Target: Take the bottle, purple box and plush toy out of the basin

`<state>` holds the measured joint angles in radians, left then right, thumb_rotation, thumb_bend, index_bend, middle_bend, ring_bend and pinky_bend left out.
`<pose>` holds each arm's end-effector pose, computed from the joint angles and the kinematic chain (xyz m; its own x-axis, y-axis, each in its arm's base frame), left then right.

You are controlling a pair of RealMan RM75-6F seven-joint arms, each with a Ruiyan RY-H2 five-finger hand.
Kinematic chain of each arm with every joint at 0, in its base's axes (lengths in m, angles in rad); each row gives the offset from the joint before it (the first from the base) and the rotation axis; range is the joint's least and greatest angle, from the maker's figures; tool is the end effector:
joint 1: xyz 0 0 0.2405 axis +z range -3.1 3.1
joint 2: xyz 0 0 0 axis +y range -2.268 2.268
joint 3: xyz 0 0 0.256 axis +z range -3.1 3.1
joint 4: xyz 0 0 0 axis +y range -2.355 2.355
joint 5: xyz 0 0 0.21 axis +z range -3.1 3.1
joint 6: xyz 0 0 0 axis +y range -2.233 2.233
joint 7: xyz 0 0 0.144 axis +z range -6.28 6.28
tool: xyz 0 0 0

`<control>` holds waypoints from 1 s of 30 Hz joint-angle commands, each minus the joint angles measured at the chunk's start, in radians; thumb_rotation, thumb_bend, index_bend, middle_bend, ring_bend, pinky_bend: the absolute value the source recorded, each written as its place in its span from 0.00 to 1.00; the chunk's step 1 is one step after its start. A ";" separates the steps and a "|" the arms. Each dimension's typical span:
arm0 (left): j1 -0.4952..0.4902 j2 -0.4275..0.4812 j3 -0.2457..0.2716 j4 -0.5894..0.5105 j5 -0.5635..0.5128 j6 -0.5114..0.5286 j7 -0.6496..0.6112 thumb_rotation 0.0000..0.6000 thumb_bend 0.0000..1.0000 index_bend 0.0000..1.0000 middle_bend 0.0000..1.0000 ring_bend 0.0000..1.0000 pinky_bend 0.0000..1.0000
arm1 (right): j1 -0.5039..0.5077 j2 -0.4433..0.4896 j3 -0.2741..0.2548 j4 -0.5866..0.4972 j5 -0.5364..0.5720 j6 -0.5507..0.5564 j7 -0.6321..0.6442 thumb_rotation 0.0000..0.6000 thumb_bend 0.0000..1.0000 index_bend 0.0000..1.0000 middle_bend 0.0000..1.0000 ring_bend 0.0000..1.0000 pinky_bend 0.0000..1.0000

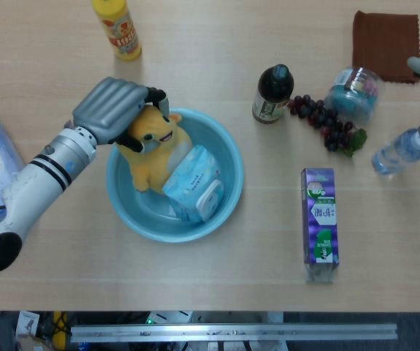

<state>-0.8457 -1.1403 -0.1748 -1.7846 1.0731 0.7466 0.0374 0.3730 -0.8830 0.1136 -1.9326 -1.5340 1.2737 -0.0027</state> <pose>-0.1193 0.3457 0.0670 0.3312 0.4534 0.8275 0.9072 -0.3942 -0.1471 -0.1941 -0.2517 0.1790 0.3634 -0.0615 0.9296 -0.8804 -0.3489 0.3211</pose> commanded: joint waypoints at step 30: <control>0.190 -0.037 -0.017 0.319 0.180 0.268 -0.170 1.00 0.27 0.50 0.45 0.54 0.77 | -0.021 -0.013 -0.010 0.007 -0.001 -0.003 0.011 1.00 0.37 0.12 0.26 0.27 0.48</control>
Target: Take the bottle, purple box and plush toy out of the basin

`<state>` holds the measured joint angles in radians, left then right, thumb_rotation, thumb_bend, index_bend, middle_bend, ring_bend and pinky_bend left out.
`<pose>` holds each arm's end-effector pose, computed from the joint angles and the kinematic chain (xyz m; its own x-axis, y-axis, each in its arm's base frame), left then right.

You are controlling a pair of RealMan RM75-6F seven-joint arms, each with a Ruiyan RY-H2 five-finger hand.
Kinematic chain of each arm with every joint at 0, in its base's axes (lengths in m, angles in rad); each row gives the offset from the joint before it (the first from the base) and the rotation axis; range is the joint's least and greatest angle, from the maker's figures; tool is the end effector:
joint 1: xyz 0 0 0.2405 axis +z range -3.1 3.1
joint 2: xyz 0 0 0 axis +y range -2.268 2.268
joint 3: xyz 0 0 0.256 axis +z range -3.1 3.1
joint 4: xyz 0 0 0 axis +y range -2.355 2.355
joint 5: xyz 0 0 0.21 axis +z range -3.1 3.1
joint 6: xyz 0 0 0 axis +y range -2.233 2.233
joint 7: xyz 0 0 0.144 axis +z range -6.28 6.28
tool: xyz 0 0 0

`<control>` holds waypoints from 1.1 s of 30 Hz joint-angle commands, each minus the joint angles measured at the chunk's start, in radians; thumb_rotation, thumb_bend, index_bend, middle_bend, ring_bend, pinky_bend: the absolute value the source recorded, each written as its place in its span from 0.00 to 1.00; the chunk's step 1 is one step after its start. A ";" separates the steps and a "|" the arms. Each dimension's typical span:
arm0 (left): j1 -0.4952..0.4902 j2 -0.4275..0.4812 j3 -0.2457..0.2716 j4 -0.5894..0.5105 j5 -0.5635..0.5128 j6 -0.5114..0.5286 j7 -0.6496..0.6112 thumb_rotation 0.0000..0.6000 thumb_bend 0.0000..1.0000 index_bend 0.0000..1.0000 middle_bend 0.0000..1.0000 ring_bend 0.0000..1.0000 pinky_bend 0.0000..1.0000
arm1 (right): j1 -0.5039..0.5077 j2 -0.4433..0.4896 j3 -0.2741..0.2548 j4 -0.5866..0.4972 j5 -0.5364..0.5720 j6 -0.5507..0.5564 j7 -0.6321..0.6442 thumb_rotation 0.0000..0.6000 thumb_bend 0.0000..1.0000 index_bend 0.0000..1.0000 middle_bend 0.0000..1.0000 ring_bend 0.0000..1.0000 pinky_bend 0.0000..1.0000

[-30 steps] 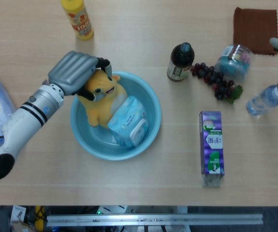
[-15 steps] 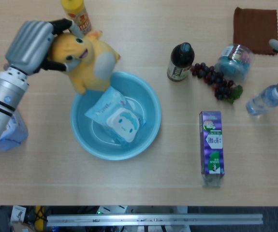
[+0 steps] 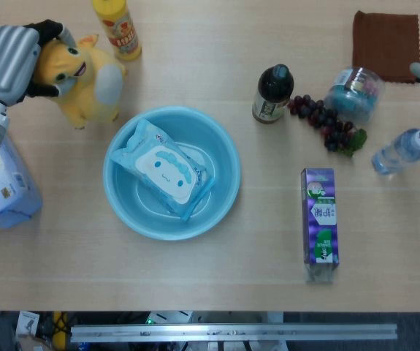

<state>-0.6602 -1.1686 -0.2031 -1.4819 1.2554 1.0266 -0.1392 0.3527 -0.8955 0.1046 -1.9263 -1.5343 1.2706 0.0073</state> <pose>-0.2046 0.3756 0.1348 0.2945 0.1003 0.9504 0.9287 -0.2648 -0.2598 -0.2015 -0.2464 0.1746 0.3503 -0.0850 0.9328 -0.8940 -0.3275 0.3059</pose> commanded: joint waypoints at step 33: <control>0.292 0.098 0.188 -0.259 0.188 0.330 0.249 1.00 0.27 0.08 0.08 0.00 0.22 | -0.167 -0.004 -0.044 0.082 0.016 0.179 -0.029 1.00 0.37 0.15 0.27 0.27 0.48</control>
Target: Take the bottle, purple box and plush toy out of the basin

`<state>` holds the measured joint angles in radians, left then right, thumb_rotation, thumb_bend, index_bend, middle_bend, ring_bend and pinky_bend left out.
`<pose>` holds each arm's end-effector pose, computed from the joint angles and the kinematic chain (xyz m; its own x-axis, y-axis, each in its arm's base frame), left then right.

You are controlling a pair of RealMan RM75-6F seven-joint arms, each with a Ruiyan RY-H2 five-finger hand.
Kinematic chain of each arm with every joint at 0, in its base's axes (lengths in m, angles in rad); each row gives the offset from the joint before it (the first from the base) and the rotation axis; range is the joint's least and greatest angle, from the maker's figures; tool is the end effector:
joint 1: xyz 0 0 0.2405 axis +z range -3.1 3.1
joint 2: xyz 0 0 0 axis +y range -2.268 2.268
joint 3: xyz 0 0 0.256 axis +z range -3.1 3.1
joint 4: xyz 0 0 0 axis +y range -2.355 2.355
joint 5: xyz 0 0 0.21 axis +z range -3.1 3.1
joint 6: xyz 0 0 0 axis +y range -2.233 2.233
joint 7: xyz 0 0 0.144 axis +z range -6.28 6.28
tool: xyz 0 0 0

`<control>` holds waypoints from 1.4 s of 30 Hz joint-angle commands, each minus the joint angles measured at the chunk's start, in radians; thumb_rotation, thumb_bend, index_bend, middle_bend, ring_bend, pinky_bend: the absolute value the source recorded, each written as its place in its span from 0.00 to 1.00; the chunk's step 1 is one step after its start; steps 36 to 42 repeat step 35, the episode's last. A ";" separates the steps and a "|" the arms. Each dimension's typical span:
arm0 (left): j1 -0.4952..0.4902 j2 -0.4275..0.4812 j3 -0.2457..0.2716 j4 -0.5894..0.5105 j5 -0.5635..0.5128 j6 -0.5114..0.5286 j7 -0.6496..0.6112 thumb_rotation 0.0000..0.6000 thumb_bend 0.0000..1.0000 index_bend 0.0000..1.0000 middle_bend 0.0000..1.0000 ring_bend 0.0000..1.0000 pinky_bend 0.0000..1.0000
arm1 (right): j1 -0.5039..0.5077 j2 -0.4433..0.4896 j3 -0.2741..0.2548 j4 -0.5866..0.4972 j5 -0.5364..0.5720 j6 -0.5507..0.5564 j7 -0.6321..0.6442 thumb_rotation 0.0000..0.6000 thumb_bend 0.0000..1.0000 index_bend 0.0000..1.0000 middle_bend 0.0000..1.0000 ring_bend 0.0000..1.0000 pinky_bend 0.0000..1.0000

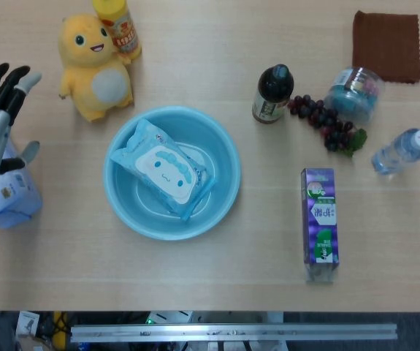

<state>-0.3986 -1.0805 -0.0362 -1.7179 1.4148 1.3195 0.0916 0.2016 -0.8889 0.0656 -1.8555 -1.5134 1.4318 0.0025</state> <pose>-0.2440 0.2619 0.1414 0.4348 0.0598 0.8985 0.8819 -0.2302 -0.4114 -0.2518 -0.2114 0.2006 0.3854 0.0014 0.9227 -0.9127 -0.1467 0.3814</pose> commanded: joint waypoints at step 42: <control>0.252 0.021 0.059 -0.025 0.112 0.223 0.021 1.00 0.27 0.09 0.08 0.01 0.22 | -0.144 -0.013 -0.044 0.030 -0.002 0.085 -0.022 1.00 0.37 0.18 0.28 0.27 0.48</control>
